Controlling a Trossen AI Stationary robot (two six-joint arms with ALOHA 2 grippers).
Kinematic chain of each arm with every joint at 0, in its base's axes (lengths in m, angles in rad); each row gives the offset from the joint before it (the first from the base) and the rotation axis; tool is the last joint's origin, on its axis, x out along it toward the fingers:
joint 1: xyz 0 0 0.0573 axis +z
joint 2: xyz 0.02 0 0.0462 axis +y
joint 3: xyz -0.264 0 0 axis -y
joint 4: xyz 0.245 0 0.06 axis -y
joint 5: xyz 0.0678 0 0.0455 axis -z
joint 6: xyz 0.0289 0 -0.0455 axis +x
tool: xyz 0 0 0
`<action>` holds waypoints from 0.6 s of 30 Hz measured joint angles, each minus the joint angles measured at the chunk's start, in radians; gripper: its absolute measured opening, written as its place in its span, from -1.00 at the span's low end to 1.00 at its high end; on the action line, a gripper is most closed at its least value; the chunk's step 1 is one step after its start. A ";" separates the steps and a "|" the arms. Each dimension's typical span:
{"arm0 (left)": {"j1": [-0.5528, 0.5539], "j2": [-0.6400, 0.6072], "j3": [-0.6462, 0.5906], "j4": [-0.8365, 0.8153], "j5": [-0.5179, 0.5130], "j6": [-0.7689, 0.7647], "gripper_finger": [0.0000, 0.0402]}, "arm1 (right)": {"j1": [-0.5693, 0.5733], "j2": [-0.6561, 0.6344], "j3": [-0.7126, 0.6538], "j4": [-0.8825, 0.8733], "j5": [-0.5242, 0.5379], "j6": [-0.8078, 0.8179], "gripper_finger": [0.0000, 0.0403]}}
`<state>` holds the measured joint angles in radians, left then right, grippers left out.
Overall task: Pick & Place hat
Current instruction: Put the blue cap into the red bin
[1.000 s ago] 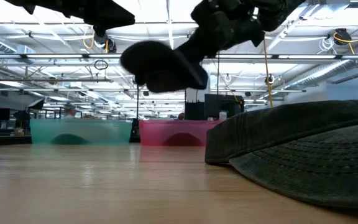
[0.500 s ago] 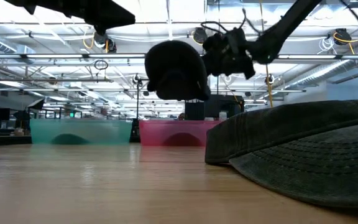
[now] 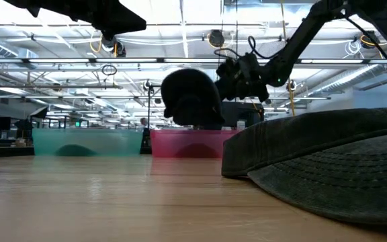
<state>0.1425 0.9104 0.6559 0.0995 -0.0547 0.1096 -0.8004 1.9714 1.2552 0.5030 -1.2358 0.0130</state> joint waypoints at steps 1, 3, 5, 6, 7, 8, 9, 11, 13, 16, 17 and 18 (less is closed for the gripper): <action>0.000 0.000 0.000 0.001 0.000 0.000 -0.55 | -0.005 0.008 0.000 -0.007 0.000 -0.023 -1.00; 0.000 0.000 0.000 0.000 0.000 -0.001 -0.55 | -0.012 0.014 0.000 -0.028 0.003 -0.080 -1.00; 0.000 0.000 0.000 0.000 0.000 -0.004 -0.55 | -0.017 0.013 0.000 -0.037 0.005 -0.136 -1.00; 0.000 0.000 0.000 0.000 0.000 -0.007 -0.55 | -0.017 0.012 0.000 -0.036 0.005 -0.154 -1.00; 0.000 0.000 0.000 0.000 0.001 -0.007 -0.55 | -0.017 0.011 0.000 -0.033 0.005 -0.165 -1.00; 0.000 0.000 0.000 0.001 0.001 -0.007 -0.55 | -0.018 0.011 0.000 -0.028 0.006 -0.168 -1.00; 0.000 0.000 0.000 0.001 0.000 -0.007 -0.55 | -0.018 0.012 0.000 -0.023 0.013 -0.169 -1.00; 0.000 0.000 0.000 0.002 0.000 -0.007 -0.55 | -0.018 0.012 0.000 -0.021 0.062 -0.198 -1.00; 0.000 0.000 0.000 0.007 0.000 -0.004 -0.55 | -0.015 0.012 0.000 -0.022 0.088 -0.273 -1.00; 0.000 0.000 0.000 0.009 0.000 -0.003 -0.55 | -0.006 0.012 0.000 -0.037 0.091 -0.424 -1.00; 0.000 0.000 0.000 0.009 0.000 -0.003 -0.55 | -0.003 0.012 0.000 -0.046 0.091 -0.462 -1.00; 0.000 0.001 0.000 0.009 0.000 -0.003 -0.55 | 0.000 0.012 0.000 -0.051 0.089 -0.479 -1.00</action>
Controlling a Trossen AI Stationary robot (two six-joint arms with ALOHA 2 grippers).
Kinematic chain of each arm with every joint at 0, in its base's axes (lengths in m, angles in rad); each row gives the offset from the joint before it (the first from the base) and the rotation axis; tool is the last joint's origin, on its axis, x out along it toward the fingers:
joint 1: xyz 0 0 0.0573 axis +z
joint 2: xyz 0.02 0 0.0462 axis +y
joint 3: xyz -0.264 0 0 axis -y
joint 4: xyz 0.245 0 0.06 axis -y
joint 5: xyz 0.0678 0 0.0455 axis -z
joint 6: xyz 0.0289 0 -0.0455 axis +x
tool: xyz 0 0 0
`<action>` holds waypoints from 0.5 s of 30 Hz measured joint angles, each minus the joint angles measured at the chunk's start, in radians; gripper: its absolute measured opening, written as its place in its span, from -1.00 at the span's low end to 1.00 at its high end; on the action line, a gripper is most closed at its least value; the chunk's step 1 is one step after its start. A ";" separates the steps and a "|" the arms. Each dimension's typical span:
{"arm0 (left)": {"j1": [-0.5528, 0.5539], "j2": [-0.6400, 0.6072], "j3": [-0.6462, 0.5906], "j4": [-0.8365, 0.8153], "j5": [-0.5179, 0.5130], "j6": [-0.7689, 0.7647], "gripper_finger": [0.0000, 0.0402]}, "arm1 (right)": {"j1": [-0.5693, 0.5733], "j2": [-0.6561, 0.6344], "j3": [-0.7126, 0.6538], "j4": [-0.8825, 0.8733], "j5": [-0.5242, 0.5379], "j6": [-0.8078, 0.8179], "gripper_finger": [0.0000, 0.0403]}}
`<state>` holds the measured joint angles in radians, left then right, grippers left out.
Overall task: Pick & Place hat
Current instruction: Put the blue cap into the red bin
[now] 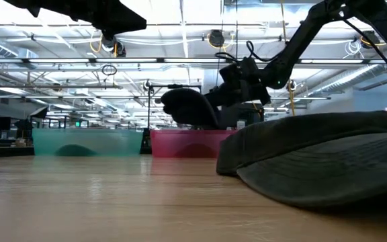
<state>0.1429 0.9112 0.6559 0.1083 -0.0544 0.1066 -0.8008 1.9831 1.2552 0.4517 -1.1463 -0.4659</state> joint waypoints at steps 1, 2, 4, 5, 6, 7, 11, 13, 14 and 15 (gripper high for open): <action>0.000 0.000 0.000 0.000 0.000 0.000 -0.55 | 0.002 0.000 0.000 -0.003 -0.005 -0.001 -1.00; 0.000 0.000 0.000 0.000 0.000 0.003 -0.55 | 0.002 0.000 0.000 -0.010 -0.008 0.007 -1.00; 0.000 0.000 0.000 0.000 0.000 0.016 -0.55 | 0.000 0.000 0.000 -0.031 -0.010 0.004 -1.00; 0.000 0.000 0.000 0.000 0.000 0.020 -0.55 | 0.000 0.000 0.000 -0.052 -0.004 -0.017 -1.00; 0.000 0.000 0.000 0.001 0.000 0.023 -0.55 | -0.001 0.000 0.000 -0.077 0.008 -0.049 -1.00; 0.000 0.000 0.000 0.001 0.000 0.023 -0.55 | -0.001 0.000 0.000 -0.104 0.032 -0.082 -1.00; 0.001 0.000 0.000 0.000 0.000 0.022 -0.55 | -0.003 0.000 0.000 -0.200 0.128 -0.188 -1.00; 0.001 0.000 0.000 0.000 0.000 0.019 -0.55 | -0.003 0.000 0.000 -0.232 0.183 -0.215 -1.00; 0.001 0.000 0.000 0.000 0.000 0.019 -0.55 | -0.001 0.000 0.000 -0.243 0.201 -0.217 -0.99; 0.001 0.000 0.000 0.000 0.000 0.018 -0.55 | -0.001 0.000 0.000 -0.248 0.203 -0.217 -0.98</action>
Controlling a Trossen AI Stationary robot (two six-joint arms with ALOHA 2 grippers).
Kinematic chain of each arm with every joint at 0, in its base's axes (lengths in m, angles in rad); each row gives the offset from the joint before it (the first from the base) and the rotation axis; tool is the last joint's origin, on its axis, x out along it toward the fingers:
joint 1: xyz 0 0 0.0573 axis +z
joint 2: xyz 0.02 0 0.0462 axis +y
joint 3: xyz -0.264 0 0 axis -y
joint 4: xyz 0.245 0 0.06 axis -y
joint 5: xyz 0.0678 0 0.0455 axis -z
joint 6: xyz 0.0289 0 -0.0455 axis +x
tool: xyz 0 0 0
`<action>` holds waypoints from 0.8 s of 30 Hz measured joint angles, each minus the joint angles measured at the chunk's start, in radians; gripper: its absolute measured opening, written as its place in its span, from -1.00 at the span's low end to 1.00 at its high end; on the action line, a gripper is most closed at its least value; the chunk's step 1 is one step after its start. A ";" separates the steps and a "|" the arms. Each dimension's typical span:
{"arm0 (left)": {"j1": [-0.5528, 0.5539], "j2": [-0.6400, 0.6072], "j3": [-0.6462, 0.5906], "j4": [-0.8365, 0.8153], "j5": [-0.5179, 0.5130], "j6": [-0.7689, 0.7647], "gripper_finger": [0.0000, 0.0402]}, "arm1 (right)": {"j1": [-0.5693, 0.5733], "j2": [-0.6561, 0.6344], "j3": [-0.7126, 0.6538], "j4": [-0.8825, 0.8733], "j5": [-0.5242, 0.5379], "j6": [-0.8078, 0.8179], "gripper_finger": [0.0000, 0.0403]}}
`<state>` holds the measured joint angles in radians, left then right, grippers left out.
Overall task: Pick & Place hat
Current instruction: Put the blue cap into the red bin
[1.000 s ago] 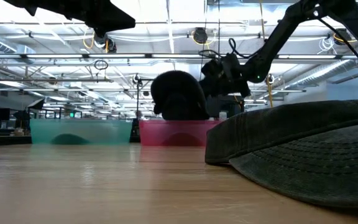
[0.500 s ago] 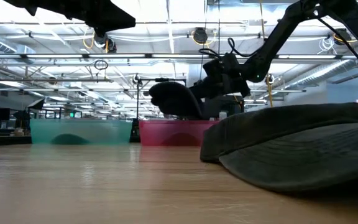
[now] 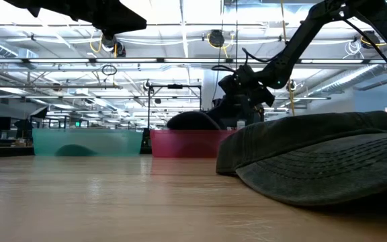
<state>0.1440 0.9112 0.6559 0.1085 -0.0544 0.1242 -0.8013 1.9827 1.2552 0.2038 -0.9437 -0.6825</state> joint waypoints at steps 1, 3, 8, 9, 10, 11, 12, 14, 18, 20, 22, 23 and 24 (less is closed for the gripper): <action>0.000 0.000 0.000 0.000 0.000 -0.002 -0.55 | 0.001 0.000 0.000 0.000 -0.001 0.010 -0.95; 0.000 0.000 0.000 0.000 0.000 -0.006 -0.55 | 0.004 0.000 0.000 0.001 0.000 0.022 -0.89; 0.000 0.000 0.000 -0.005 0.000 -0.015 -0.55 | 0.005 -0.001 0.000 0.011 0.005 0.059 -0.70; 0.000 0.000 0.000 -0.008 0.000 -0.021 -0.55 | 0.005 -0.001 0.000 0.018 0.005 0.071 -0.66; 0.000 0.000 0.000 -0.009 0.000 -0.021 -0.55 | 0.005 -0.002 0.000 0.028 0.005 0.089 -0.62; 0.000 0.000 0.000 -0.008 0.000 -0.021 -0.55 | 0.003 -0.009 0.000 0.031 0.008 0.113 -0.58; 0.000 0.000 0.000 -0.009 0.000 -0.021 -0.55 | 0.003 -0.017 -0.001 0.034 0.014 0.139 -0.55; 0.000 0.000 0.000 -0.009 0.000 -0.021 -0.55 | 0.003 -0.045 -0.001 0.040 0.053 0.178 -0.49; 0.000 0.000 0.000 -0.009 0.001 -0.021 -0.55 | 0.015 -0.120 -0.001 0.038 0.076 0.295 -0.42; 0.000 0.000 0.000 -0.009 0.001 -0.021 -0.55 | 0.037 -0.160 -0.001 0.041 0.039 0.413 -0.41; 0.000 0.000 0.000 -0.006 0.002 -0.021 -0.55 | 0.075 -0.192 -0.010 0.041 0.023 0.540 -0.41; 0.000 0.000 0.000 -0.001 0.002 -0.021 -0.55 | 0.098 -0.202 -0.021 0.038 0.026 0.593 -0.42; 0.000 0.000 0.000 0.002 0.002 -0.022 -0.55 | 0.122 -0.207 -0.035 0.038 0.023 0.627 -0.43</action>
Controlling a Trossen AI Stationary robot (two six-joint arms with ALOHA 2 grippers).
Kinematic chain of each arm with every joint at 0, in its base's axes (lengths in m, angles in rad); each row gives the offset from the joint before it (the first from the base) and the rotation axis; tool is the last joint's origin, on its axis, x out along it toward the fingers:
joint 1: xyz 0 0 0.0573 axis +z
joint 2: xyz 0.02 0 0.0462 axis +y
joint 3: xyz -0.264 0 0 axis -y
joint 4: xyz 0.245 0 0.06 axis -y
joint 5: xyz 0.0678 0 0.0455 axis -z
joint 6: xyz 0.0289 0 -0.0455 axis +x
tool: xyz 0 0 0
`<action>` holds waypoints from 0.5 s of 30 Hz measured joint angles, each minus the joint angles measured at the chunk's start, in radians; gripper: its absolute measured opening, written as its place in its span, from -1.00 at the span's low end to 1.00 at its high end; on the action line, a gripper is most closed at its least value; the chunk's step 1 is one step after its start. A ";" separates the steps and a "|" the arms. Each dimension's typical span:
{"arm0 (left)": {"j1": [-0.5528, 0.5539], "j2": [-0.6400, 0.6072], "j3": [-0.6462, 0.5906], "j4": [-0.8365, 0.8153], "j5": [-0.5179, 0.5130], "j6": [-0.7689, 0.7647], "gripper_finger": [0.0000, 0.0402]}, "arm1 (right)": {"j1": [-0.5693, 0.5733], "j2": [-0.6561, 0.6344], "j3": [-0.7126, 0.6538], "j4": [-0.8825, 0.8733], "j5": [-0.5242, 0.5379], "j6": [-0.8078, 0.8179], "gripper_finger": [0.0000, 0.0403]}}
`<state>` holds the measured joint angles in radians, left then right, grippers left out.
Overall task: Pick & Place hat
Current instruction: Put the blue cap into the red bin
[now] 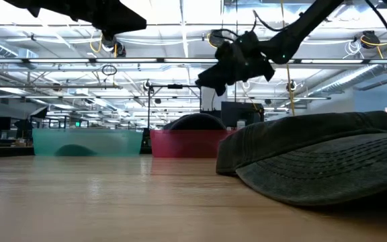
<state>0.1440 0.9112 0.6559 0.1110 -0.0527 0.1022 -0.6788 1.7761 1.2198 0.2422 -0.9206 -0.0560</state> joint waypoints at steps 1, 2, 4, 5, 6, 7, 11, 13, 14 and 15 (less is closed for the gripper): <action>0.000 0.000 0.000 0.003 0.000 -0.007 -0.55 | 0.023 -0.004 -0.022 0.006 -0.009 0.013 -0.44; 0.000 0.000 0.000 0.006 0.001 -0.014 -0.55 | 0.045 -0.008 -0.048 0.015 -0.036 0.009 -0.45; 0.000 0.000 0.000 0.009 0.004 -0.037 -0.55 | 0.091 -0.019 -0.107 0.069 -0.072 -0.021 -0.45; 0.000 0.000 0.000 0.011 0.009 -0.047 -0.55 | 0.112 -0.022 -0.134 0.107 -0.068 -0.042 -0.45; 0.000 0.000 0.000 0.013 0.016 -0.057 -0.55 | 0.131 -0.024 -0.157 0.140 -0.036 -0.051 -0.45; 0.000 0.000 0.000 0.014 0.025 -0.063 -0.55 | 0.147 -0.023 -0.177 0.175 0.031 -0.044 -0.45; -0.003 0.000 0.000 0.014 0.028 -0.063 -0.55 | 0.186 -0.020 -0.209 0.281 0.424 0.088 -0.48; -0.003 0.000 0.000 0.018 0.028 -0.063 -0.55 | 0.198 -0.024 -0.208 0.290 0.569 0.101 -0.51; -0.003 0.000 0.000 0.023 0.028 -0.067 -0.55 | 0.203 -0.023 -0.208 0.287 0.628 0.101 -0.52; -0.003 0.000 0.000 0.030 0.029 -0.078 -0.55 | 0.207 -0.021 -0.208 0.280 0.671 0.101 -0.53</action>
<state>0.1410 0.9112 0.6559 0.1413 -0.0237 0.0246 -0.4719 1.7549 1.0119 0.5222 -0.2494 0.0451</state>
